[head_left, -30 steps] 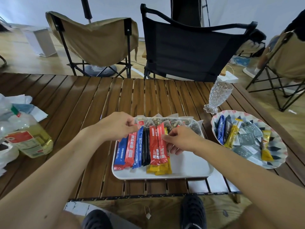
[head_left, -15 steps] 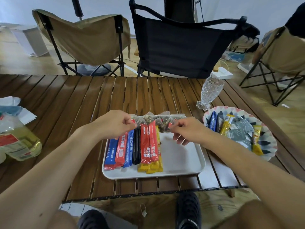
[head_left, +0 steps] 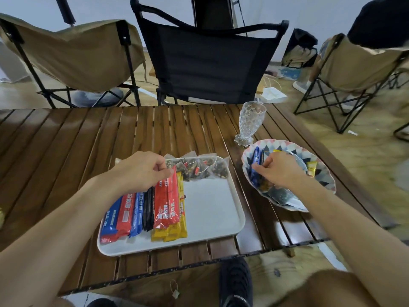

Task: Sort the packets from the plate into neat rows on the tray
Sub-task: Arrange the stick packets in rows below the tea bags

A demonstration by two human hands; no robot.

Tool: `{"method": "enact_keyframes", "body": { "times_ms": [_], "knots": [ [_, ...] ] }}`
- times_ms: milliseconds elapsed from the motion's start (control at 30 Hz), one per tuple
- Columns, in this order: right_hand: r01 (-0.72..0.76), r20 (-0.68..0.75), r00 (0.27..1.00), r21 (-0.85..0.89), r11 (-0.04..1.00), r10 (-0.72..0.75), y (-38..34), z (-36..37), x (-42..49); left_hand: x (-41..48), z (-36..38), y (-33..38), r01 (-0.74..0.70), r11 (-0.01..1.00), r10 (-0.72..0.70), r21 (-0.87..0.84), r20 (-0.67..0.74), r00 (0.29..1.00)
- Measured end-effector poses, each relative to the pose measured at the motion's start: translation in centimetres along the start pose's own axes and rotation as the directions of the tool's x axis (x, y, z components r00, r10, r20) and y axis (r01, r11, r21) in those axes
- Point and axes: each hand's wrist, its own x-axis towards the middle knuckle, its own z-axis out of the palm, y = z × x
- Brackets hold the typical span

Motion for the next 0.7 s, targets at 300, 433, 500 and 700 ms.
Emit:
{"method": "enact_keyframes", "body": {
  "times_ms": [300, 433, 500, 700],
  "knots": [
    [-0.037, -0.001, 0.999, -0.115, 0.993, 0.037, -1.0, 0.9, 1.0, 0.1, 0.2, 0.3, -0.003, 1.000, 0.003, -0.013, 0.018, 1.000],
    [-0.101, 0.020, 0.994, -0.119, 0.988, 0.104, -0.8, 1.1, 1.1, -0.1, 0.1, -0.2, 0.002, 1.000, -0.001, -0.018, 0.022, 1.000],
    [-0.088, 0.021, 0.996, -0.142, 0.986, 0.092, -1.1, 0.8, 1.0, -0.2, 0.0, -0.5, 0.004, 1.000, -0.004, -0.023, 0.019, 1.000],
    [-0.160, 0.053, 0.986, 0.061, 0.985, 0.156, 0.4, 0.3, 1.8, -1.0, -0.5, -1.4, 0.020, 0.998, -0.020, -0.055, -0.003, 1.000]
  ]
}}
